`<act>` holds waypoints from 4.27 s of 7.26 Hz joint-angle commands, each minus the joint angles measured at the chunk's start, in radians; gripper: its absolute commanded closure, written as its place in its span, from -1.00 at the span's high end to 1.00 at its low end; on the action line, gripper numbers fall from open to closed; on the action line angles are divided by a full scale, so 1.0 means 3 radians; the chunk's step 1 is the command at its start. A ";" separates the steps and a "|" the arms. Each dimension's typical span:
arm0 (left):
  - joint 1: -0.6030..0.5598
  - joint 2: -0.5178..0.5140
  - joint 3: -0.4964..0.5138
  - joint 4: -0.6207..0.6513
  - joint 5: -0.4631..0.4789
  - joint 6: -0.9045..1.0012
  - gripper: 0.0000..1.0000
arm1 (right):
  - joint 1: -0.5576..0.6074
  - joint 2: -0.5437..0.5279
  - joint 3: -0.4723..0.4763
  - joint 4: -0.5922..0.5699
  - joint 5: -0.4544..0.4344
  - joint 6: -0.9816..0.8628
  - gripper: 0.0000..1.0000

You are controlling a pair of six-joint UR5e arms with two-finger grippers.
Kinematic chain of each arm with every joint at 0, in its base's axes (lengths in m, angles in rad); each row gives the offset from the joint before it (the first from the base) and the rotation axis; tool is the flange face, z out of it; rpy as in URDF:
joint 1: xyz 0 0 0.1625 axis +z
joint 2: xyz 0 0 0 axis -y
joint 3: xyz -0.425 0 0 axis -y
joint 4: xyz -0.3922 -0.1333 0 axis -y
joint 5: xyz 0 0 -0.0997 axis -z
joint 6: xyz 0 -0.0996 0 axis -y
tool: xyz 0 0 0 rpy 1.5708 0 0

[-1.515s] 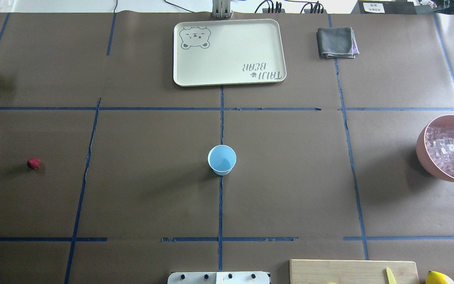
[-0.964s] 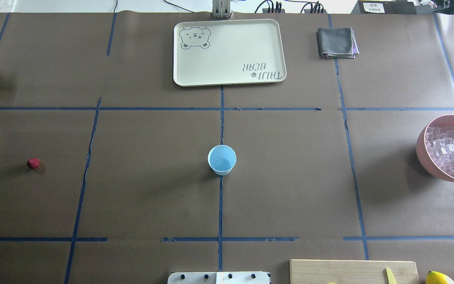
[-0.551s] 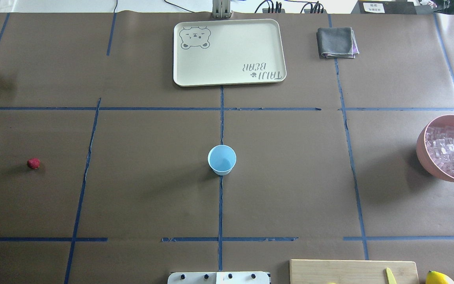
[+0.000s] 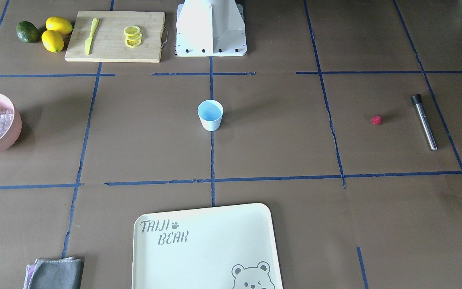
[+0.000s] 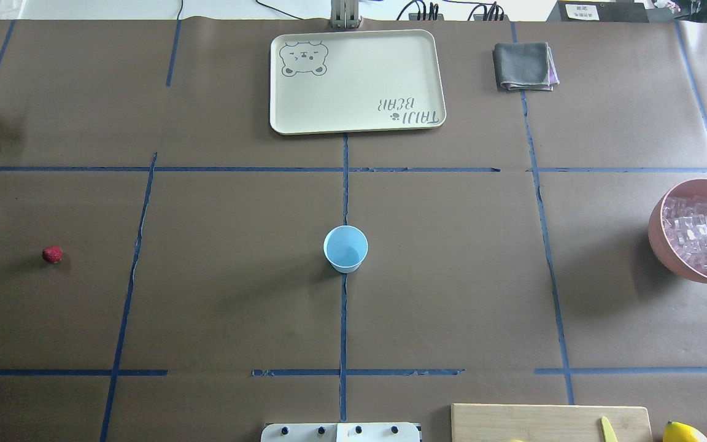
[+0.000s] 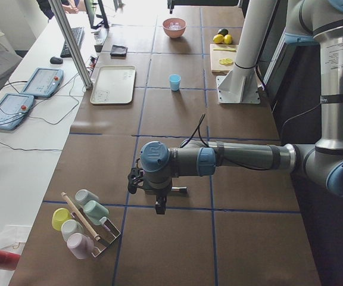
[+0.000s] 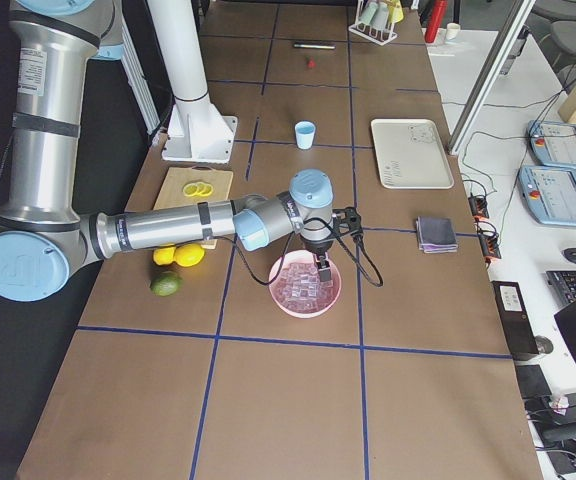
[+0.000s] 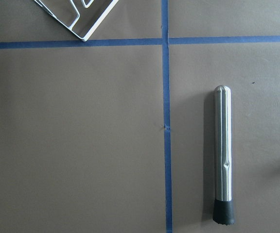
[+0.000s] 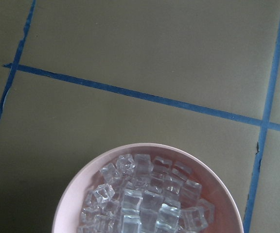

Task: Mash ice and strawberries in cup
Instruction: 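Lower the right gripper toward the ice cubes in the pink bowl, then grasp an ice cube from the pink bowl with the right gripper, then carry the ice cube over the light-blue cup with the right gripper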

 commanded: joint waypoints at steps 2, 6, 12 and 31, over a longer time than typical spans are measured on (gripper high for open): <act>0.0000 0.0003 -0.0003 -0.0005 0.0000 -0.0002 1.00 | -0.0446 -0.0042 -0.0071 0.0303 -0.0189 0.0497 0.72; 0.0000 0.0008 -0.0003 -0.0005 -0.0005 0.0003 1.00 | -0.0620 -0.0139 -0.0132 0.0283 -0.0388 0.0487 0.54; 0.0000 0.0008 -0.0003 -0.0005 -0.0005 0.0003 1.00 | -0.0692 -0.0129 -0.0255 0.0277 -0.0465 0.0477 0.27; 0.0000 0.0003 -0.0049 -0.0031 -0.0010 0.0003 1.00 | -0.1441 0.1827 0.0150 -0.1236 -0.0856 0.1378 -0.94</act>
